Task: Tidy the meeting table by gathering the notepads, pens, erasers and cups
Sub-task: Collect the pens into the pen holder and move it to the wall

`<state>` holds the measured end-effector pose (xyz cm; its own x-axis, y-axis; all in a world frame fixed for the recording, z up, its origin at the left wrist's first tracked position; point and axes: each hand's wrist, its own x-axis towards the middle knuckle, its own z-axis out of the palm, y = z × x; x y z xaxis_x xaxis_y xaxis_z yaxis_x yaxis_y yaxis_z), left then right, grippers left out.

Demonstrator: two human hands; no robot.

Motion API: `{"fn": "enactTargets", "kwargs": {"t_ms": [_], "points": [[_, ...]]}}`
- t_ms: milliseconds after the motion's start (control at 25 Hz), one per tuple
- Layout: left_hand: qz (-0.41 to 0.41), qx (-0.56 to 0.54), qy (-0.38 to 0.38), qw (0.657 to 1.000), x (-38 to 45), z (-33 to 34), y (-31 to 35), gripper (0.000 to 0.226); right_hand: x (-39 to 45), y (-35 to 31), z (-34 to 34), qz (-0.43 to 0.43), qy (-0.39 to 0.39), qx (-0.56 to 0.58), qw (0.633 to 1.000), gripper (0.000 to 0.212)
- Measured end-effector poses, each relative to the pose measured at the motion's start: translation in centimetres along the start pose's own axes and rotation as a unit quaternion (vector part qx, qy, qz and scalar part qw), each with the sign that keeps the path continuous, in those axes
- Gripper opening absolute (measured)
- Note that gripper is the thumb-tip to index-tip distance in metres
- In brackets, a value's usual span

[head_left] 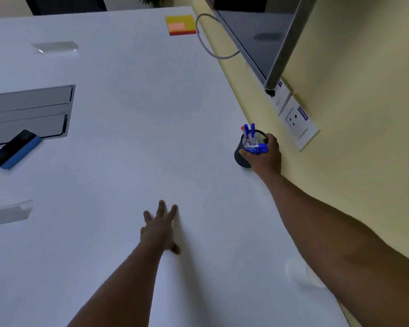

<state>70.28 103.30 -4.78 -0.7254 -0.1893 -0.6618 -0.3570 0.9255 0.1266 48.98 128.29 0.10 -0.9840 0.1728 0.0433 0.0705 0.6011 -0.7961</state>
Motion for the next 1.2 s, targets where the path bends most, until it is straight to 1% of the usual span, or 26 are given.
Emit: {"fn": "enactTargets", "kwargs": {"t_ms": [200,440,640,720,800,880,960,1000,1040,1080,1120,1200], "points": [[-0.008,0.004,0.022,1.000,0.3,0.6,0.1,0.139,4.5,0.0,1.6,0.001,-0.012,-0.016,1.000,0.094],[-0.009,-0.004,0.026,1.000,0.0,0.4,0.0,0.138,6.2,1.2,2.1,0.007,-0.016,-0.023,1.000,0.096],[-0.015,0.003,0.018,1.000,-0.1,0.5,0.1,0.138,5.3,2.8,2.6,0.014,-0.024,-0.023,0.999,0.096],[-0.017,0.006,0.016,1.000,0.1,0.5,0.0,0.139,5.3,2.7,2.7,0.024,-0.028,-0.018,0.999,0.100],[-0.014,0.003,0.016,1.000,0.3,0.6,0.0,0.139,4.9,2.6,2.7,0.051,-0.035,0.008,0.998,0.110],[-0.013,0.002,0.015,1.000,0.5,0.6,-0.1,0.139,3.4,2.5,2.8,0.099,-0.020,0.044,0.994,0.116],[-0.014,0.000,0.015,1.000,0.0,0.5,-0.1,0.139,-0.2,2.6,3.0,0.132,0.013,0.056,0.990,0.111],[-0.009,0.002,0.020,1.000,-0.2,0.4,-0.2,0.137,-2.5,2.6,3.3,0.133,0.027,0.045,0.990,0.105],[-0.001,0.001,0.028,1.000,-0.3,0.3,-0.4,0.133,-4.8,2.7,3.8,0.128,0.030,0.028,0.991,0.099],[0.004,-0.011,0.038,0.999,-0.6,0.3,-0.7,0.124,-7.1,2.6,4.5,0.115,0.017,0.009,0.993,0.092],[0.001,-0.033,0.056,0.998,-1.0,0.2,-1.1,0.111,-9.3,2.5,5.1,0.092,-0.011,-0.008,0.996,0.085],[-0.020,-0.077,0.105,0.991,-1.6,0.5,-2.5,0.084,-13.2,1.7,6.3,0.031,-0.103,-0.022,0.994,0.074]]}}
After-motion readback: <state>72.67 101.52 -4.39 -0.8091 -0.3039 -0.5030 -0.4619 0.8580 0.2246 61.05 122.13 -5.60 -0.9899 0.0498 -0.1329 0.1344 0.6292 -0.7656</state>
